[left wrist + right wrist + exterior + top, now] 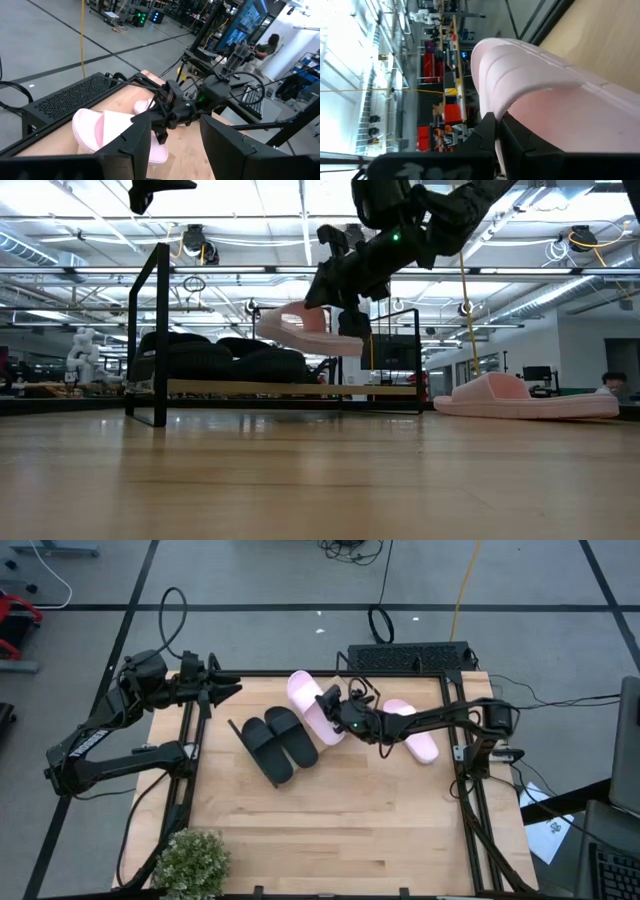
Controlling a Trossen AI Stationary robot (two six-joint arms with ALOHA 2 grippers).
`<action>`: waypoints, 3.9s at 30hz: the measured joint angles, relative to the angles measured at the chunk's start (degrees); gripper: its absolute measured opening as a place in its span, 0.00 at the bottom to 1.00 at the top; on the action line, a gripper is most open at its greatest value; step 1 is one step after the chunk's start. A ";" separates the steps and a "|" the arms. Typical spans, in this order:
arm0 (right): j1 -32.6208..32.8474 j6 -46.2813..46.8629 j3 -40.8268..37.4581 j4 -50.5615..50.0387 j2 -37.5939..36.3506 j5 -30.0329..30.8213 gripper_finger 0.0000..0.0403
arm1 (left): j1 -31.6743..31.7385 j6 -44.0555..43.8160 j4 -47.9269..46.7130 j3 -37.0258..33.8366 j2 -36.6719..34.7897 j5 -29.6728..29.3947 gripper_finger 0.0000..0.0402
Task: Pick and place slides into the shelf
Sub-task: Put the left pink slide on the shelf
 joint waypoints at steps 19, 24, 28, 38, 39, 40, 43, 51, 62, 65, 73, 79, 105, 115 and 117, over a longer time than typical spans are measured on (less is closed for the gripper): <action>-1.79 -3.40 2.74 -4.95 0.00 -1.96 0.00 | 0.00 -0.04 1.38 -0.01 0.00 -0.26 0.41; -1.79 -3.57 2.82 -5.82 0.37 -1.91 0.00 | 0.00 -0.01 1.38 -0.01 0.00 -0.26 0.41; -1.76 -0.93 2.84 -4.67 2.47 -1.95 0.00 | 0.00 -0.01 1.40 -0.01 0.00 -0.27 0.41; -1.68 0.11 2.84 -5.01 3.63 -2.15 0.00 | 0.00 0.36 1.36 -0.01 0.00 -0.26 0.41; -1.68 0.16 2.84 -5.45 3.63 -2.15 0.00 | 0.00 0.60 1.36 -0.01 0.00 -0.26 0.41; -1.68 0.43 2.84 -5.82 3.63 -2.15 0.00 | 0.00 0.70 1.36 -0.01 0.00 -0.26 0.41; -1.68 0.97 2.84 -5.87 3.65 -2.19 0.00 | 0.00 1.27 1.36 -0.01 0.00 -0.26 0.41; -1.79 2.45 2.84 -6.11 4.21 -2.39 0.00 | 0.00 1.69 1.36 -0.01 0.00 -0.26 0.41; -2.69 2.40 6.01 -4.37 8.24 -6.49 0.00 | 0.00 1.43 1.29 -0.01 0.00 -0.24 0.41; -2.93 2.49 6.51 -5.28 8.21 -7.41 0.00 | 0.00 1.43 1.29 -0.01 0.00 -0.22 0.41; -2.89 3.84 6.51 -7.23 8.18 -7.77 0.00 | 0.00 1.65 1.27 0.00 0.00 -0.22 0.41; -2.89 3.82 6.51 -7.52 8.18 -8.04 0.02 | 0.00 1.67 1.27 -0.01 0.00 -0.22 0.41; -3.30 2.47 6.47 -7.08 8.05 -12.88 0.03 | 0.00 1.47 1.25 -0.01 0.00 -0.22 0.41; -3.67 2.44 6.43 -7.06 8.02 -14.21 0.03 | 0.00 1.41 1.25 0.00 0.01 -0.22 0.41; -3.65 2.47 6.43 -7.04 8.02 -14.82 0.03 | 0.00 1.39 1.25 -0.01 0.01 -0.22 0.41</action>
